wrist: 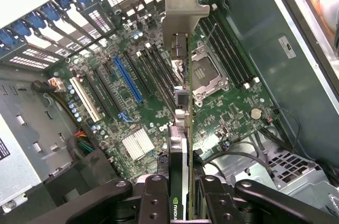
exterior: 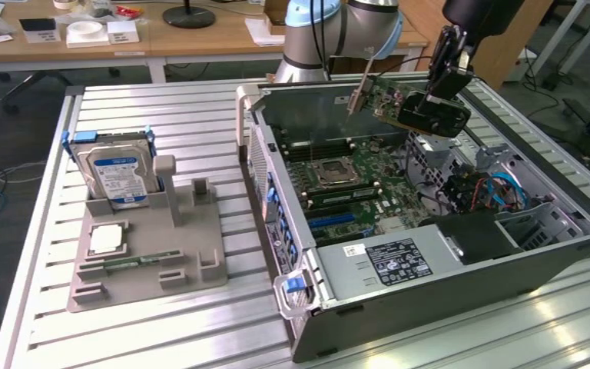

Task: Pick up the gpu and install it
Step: 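Insert the gpu into the slot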

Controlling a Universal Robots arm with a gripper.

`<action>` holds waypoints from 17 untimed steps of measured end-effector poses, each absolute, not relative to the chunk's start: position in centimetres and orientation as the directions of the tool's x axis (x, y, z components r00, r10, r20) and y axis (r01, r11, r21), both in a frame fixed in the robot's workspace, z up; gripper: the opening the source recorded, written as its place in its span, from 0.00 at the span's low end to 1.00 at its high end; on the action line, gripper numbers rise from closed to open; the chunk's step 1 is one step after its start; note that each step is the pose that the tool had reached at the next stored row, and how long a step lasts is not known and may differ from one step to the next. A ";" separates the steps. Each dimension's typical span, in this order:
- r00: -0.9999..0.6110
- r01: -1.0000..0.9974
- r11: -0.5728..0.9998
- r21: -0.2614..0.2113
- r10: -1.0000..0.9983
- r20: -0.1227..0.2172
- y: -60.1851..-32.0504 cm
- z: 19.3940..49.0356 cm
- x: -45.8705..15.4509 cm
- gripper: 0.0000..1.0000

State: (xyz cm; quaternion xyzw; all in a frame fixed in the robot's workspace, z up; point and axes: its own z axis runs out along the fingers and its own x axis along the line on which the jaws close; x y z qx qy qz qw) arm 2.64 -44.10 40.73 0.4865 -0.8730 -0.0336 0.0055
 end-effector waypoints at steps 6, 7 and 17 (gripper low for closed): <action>-0.521 -0.852 0.519 0.064 -0.853 -0.023 -44.1 40.7 2.6 0.27; -0.519 -0.854 0.517 0.064 -0.855 -0.023 -44.1 40.7 2.6 0.27; -0.504 -0.862 0.502 0.064 -0.863 -0.023 -44.1 40.7 2.6 0.27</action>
